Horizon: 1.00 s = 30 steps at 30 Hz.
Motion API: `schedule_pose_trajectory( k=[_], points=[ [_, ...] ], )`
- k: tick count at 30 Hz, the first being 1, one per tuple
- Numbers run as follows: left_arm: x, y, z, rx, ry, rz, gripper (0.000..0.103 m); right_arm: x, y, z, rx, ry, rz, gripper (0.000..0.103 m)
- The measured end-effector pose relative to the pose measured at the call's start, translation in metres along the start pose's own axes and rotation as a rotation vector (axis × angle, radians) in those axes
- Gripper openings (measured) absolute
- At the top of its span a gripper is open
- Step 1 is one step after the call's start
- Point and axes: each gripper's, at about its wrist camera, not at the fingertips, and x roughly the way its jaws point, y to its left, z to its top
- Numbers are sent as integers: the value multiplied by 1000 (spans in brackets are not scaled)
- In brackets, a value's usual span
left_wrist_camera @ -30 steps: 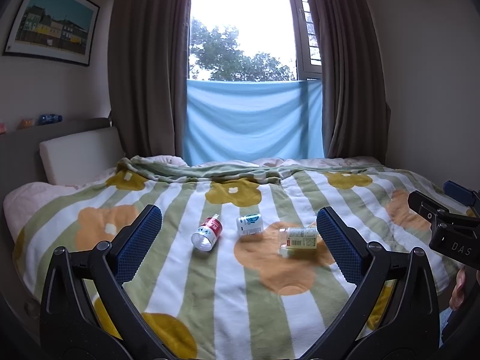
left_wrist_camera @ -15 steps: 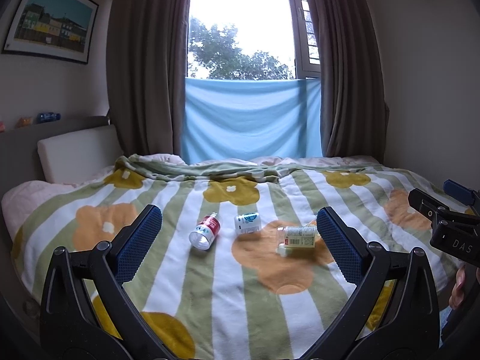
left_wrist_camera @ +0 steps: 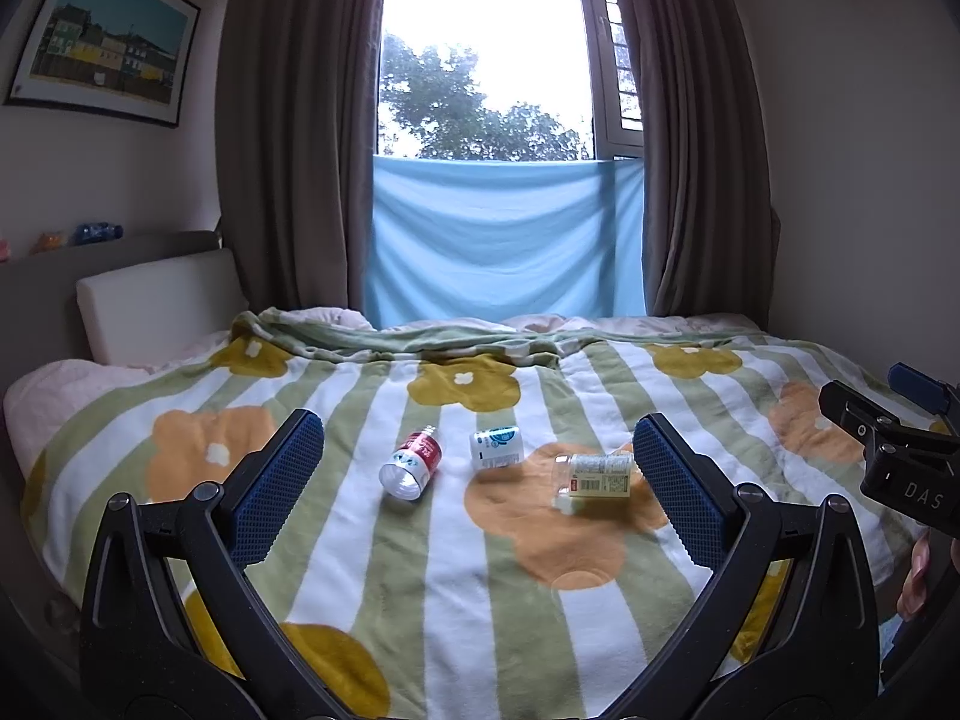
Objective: Flip cup upside down
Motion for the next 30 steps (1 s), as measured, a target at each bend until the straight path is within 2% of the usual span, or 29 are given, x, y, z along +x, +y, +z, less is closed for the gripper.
schedule_pose_trajectory(
  k=[30],
  points=[
    [1, 2, -4, -18, 14, -16, 103, 0, 2, -3, -9, 14, 9, 93]
  ],
)
